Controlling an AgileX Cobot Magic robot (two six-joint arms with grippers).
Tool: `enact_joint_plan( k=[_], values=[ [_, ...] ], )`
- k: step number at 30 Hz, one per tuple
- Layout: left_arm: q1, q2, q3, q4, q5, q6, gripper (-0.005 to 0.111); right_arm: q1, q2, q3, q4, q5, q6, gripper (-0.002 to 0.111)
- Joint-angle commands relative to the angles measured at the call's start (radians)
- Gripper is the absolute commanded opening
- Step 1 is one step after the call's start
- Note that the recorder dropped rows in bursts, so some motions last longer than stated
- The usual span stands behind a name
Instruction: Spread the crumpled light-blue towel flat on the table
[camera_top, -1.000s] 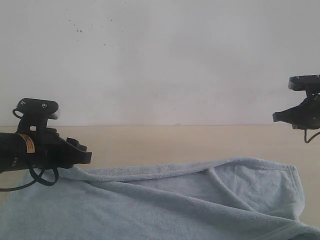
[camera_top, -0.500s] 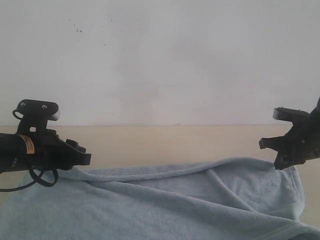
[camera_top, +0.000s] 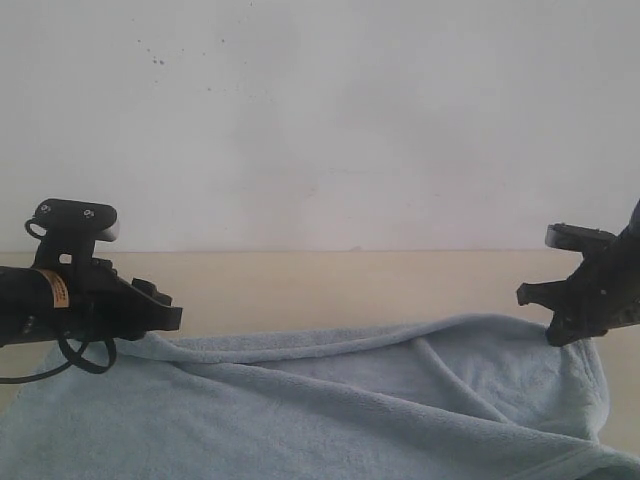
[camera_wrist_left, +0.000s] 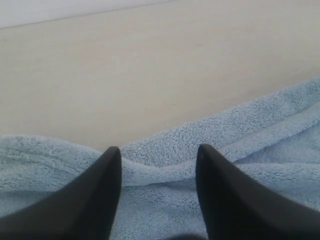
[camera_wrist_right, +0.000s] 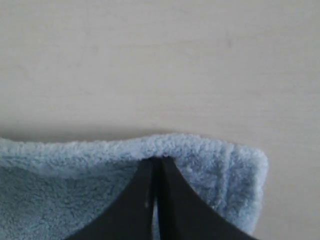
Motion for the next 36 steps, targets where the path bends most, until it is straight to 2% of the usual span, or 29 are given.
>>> enact_joint_plan(
  k=[1,11,20,25,30,34,36],
  values=[
    [0.003,0.001,-0.006,-0.004,-0.007,-0.008,0.046,-0.001,0.020,-0.001,-0.005,-0.068,-0.009,0.004],
    [0.003,0.001,-0.006,-0.004,-0.010,-0.008,0.046,-0.003,0.118,-0.025,-0.015,-0.275,-0.082,0.004],
    [0.003,0.001,-0.006,-0.002,-0.007,-0.008,0.046,-0.005,0.155,-0.188,-0.015,-0.296,-0.196,0.004],
    [0.003,0.001,-0.006,-0.002,-0.007,-0.008,0.046,-0.009,0.038,-0.270,-0.006,-0.130,-0.099,0.004],
    [0.003,-0.001,-0.006,-0.002,0.013,-0.008,0.046,-0.009,-0.078,-0.270,-0.006,0.228,-0.006,0.004],
    [0.001,-0.053,-0.006,-0.002,0.166,-0.008,0.040,-0.009,-0.122,-0.256,-0.025,0.514,0.032,0.004],
    [0.001,-0.095,-0.006,-0.002,0.242,-0.008,0.032,-0.009,-0.154,-0.201,-0.059,0.514,0.054,0.004]
  ],
)
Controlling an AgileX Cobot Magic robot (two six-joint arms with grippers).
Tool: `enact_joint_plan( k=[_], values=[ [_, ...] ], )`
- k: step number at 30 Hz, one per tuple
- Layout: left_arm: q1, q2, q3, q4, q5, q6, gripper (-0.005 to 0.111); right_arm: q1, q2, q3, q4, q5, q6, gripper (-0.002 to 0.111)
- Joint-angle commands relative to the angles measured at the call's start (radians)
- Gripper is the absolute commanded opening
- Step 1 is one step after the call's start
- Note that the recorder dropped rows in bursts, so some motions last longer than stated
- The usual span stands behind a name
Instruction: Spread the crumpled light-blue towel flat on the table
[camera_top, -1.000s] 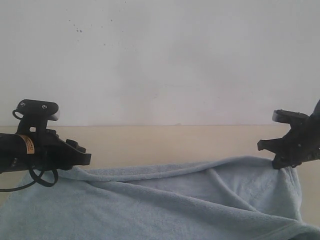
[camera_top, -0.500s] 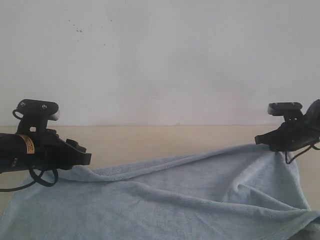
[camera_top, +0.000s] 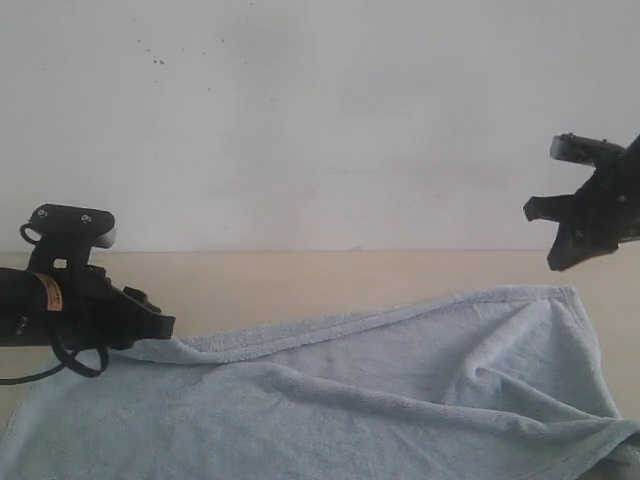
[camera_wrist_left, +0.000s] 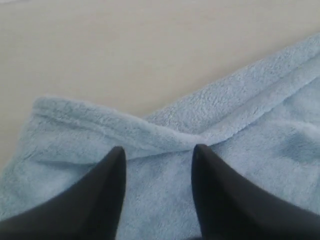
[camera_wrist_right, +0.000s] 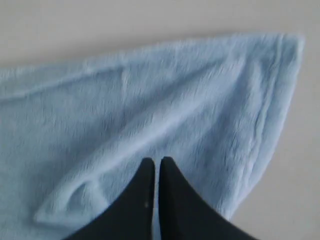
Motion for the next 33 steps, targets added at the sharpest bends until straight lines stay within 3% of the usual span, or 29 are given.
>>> enact_joint_plan(
  k=[1,4,7,11,14,23,33],
  values=[
    [0.001,-0.090,-0.006,-0.002,0.164,-0.008,0.025,-0.004,-0.083,0.109,-0.085,0.123,0.067,0.004],
    [-0.005,-0.124,0.008,-0.038,0.238,-0.008,0.004,0.008,-0.183,0.332,-0.179,0.123,0.084,0.001],
    [-0.033,-0.127,0.064,-0.050,0.268,0.020,0.004,0.020,-0.310,0.568,-0.268,0.006,0.130,0.000],
    [-0.107,-0.106,0.158,-0.046,0.202,0.251,0.004,0.020,-0.503,0.826,-0.268,-0.286,0.138,0.000],
    [-0.166,-0.105,0.213,-0.046,0.134,0.368,0.004,0.020,-0.604,0.929,-0.268,-0.446,0.141,0.000],
    [-0.268,-0.105,0.337,-0.046,0.136,0.521,0.004,0.020,-0.564,0.979,-0.214,-0.544,0.143,0.000],
    [-0.278,-0.098,0.354,-0.046,0.034,0.547,0.004,0.020,-0.504,0.979,-0.112,-0.618,0.134,0.000]
  ],
)
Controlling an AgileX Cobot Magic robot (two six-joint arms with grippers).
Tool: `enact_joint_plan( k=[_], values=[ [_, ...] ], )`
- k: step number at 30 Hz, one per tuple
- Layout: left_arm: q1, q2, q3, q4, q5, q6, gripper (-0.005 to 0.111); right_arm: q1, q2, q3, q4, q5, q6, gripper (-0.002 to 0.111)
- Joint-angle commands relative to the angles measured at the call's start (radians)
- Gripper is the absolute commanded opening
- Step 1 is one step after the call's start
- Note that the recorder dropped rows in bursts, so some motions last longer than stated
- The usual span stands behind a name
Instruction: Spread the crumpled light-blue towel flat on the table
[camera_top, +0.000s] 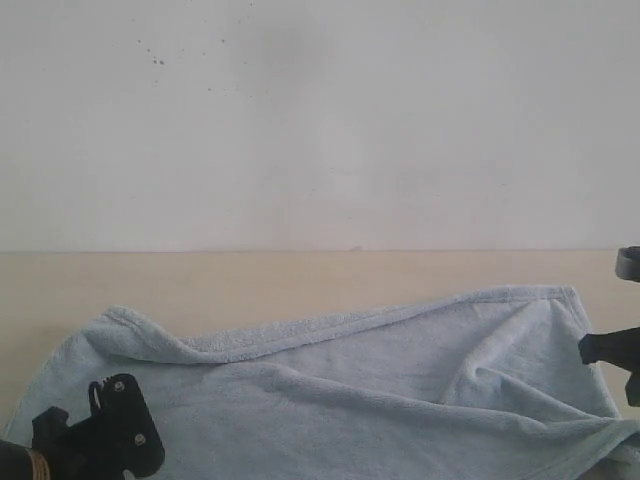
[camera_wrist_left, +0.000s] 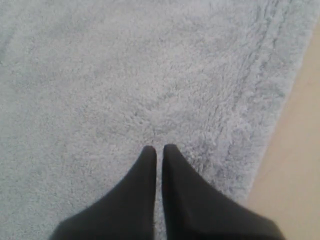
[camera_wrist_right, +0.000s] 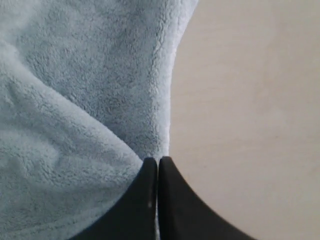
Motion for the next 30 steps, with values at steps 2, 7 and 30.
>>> enact_joint_plan(
  k=[2,7,30],
  values=[
    [-0.010,0.028,0.004,0.032,-0.136,0.007,0.004,0.001,-0.002,0.000,0.089,-0.038,-0.032,0.000],
    [-0.010,0.085,0.004,0.296,-0.304,-0.212,0.004,0.001,-0.002,0.000,0.265,-0.019,-0.182,0.000],
    [-0.010,0.173,-0.036,0.807,-0.509,-0.736,0.004,0.001,-0.002,0.000,0.320,-0.022,-0.245,0.000]
  ],
)
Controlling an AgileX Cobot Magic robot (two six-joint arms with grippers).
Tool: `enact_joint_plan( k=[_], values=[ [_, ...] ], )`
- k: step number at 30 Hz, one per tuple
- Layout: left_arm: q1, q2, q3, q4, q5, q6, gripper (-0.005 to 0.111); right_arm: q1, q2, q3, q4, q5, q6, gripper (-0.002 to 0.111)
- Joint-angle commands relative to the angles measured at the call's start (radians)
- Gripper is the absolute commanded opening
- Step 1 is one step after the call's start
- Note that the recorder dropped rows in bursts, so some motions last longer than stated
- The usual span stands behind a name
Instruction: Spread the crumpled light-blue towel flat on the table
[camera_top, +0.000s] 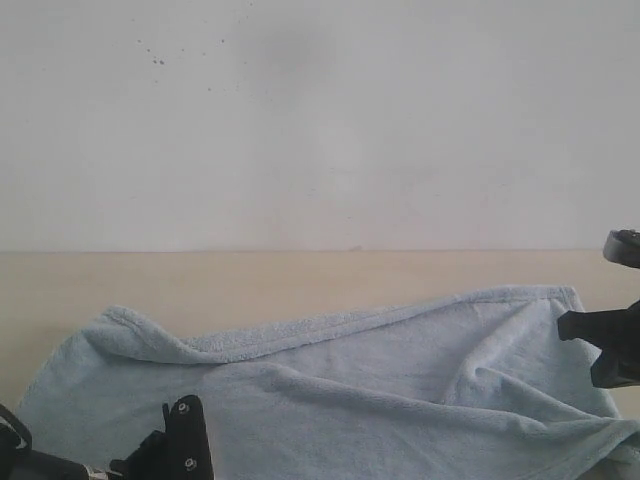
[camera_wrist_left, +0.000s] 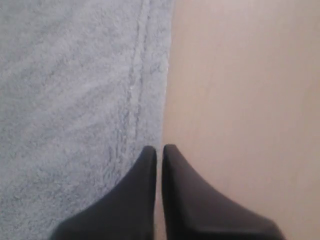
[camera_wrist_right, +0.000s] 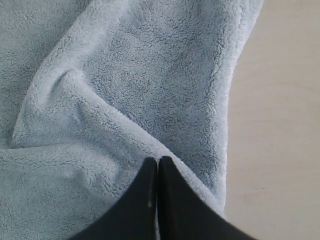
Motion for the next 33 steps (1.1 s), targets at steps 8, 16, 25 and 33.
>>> enact_joint_plan(
  k=[8,16,25,33],
  values=[
    [-0.005,0.001,-0.024,-0.076,0.040,-0.013,0.004,0.001,-0.002,0.000,0.006,-0.009,-0.010,0.000],
    [-0.005,0.001,-0.024,-0.076,0.092,-0.004,0.004,0.001,-0.002,0.000,0.006,-0.006,-0.010,0.000],
    [-0.005,0.001,-0.024,-0.076,0.133,-0.004,0.004,0.001,-0.002,0.000,0.006,-0.006,-0.010,0.000],
    [-0.005,0.001,-0.022,-0.050,0.136,-0.004,0.004,0.001,-0.002,0.000,0.006,-0.006,-0.010,0.000]
  ],
)
